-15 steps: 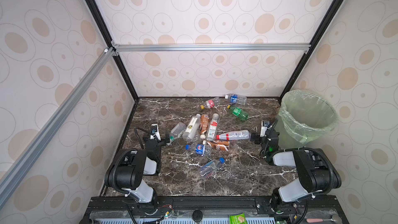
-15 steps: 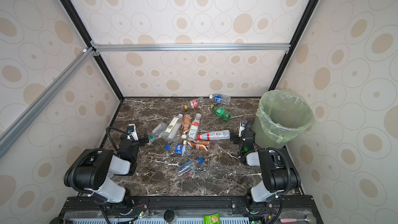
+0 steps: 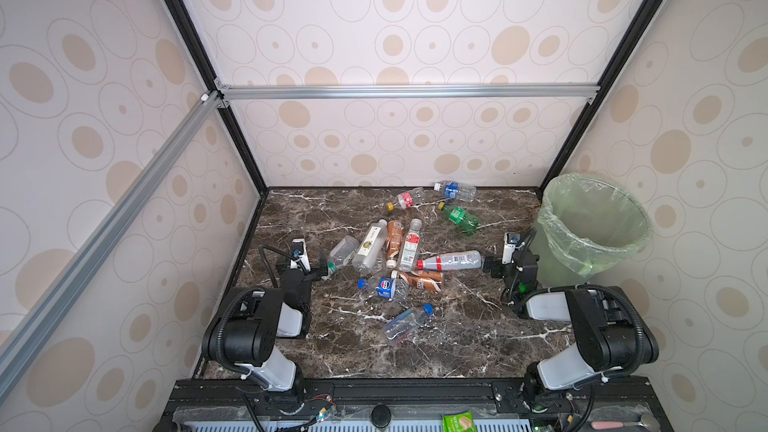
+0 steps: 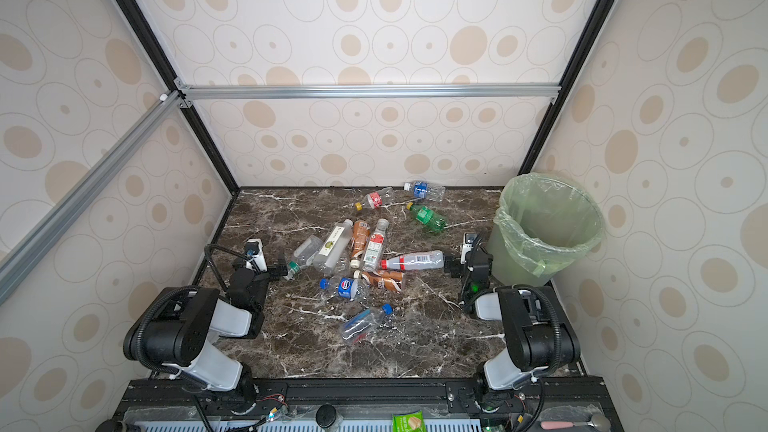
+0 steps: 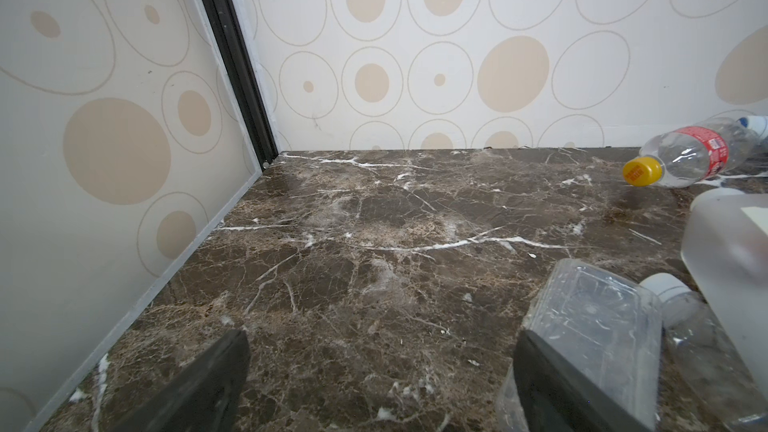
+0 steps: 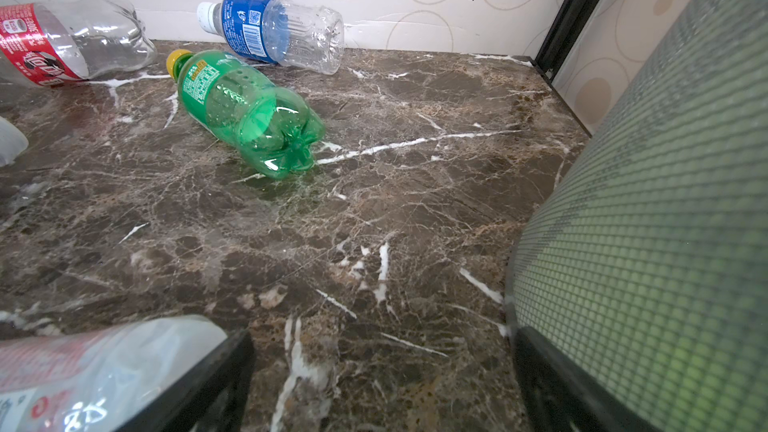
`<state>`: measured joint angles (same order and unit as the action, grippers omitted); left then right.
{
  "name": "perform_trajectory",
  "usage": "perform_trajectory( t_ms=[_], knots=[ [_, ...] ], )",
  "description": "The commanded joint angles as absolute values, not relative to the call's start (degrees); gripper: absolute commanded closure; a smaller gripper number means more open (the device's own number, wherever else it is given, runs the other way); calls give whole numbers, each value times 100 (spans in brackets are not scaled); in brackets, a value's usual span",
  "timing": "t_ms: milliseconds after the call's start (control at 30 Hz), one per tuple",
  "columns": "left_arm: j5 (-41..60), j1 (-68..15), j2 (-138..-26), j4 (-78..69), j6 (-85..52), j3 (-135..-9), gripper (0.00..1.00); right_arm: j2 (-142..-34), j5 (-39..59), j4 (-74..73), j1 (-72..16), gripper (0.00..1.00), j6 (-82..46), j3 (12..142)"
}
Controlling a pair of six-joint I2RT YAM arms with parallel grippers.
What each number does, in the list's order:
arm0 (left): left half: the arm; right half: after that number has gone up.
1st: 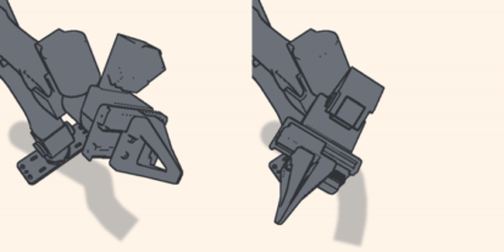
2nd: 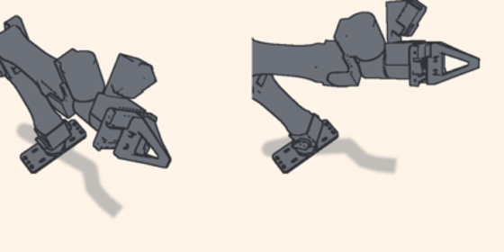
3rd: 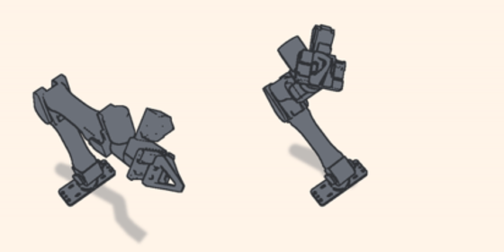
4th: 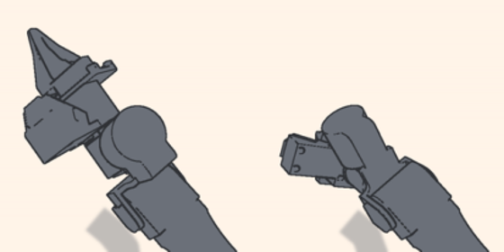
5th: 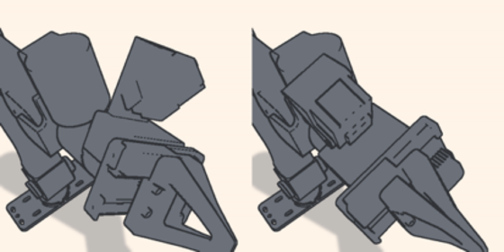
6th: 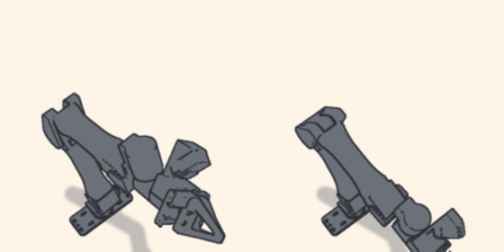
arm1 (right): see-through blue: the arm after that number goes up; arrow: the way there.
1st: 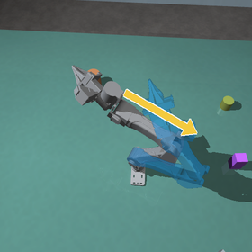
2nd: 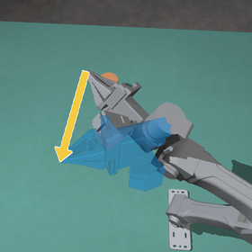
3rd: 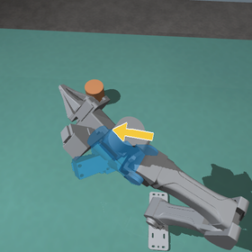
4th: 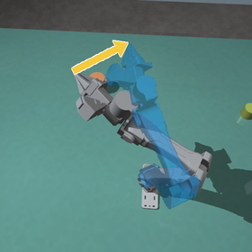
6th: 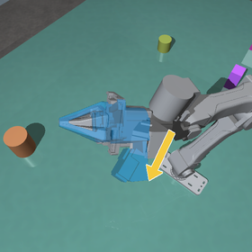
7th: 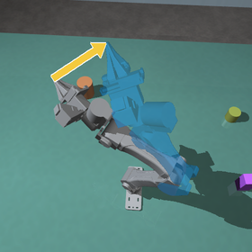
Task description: Throw the plastic bottles in the bin
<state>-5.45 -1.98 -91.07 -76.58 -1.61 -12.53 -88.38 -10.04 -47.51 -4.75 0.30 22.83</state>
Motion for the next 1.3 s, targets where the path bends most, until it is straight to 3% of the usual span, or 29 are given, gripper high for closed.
perform_trajectory(
  t_ms=[0,433,600,767,1067,1267],
  knots=[
    [-509,-185,-9044,-7734,-32,-1307,1,-8840,-966,-4702,-440,0,76,2382],
    [-953,-176,-8548,-7267,-201,-1330,1,-8745,-1036,-4767,-447,0,129,2336],
    [-1177,-209,-7962,-6319,-300,-1566,1,-7995,-1311,-3628,-481,0,55,2570],
    [-1690,-308,-7454,-6030,-507,-1514,1,-7385,-1642,-3390,-560,0,-57,2502],
    [-1991,-749,-6226,-5280,-1599,-1632,1,-6799,-1498,-885,-1006,0,-872,3790],
    [-1810,-1631,-6335,-3950,-1942,-2802,1,-7088,-1972,1208,-1783,0,-803,5468]
  ],
)
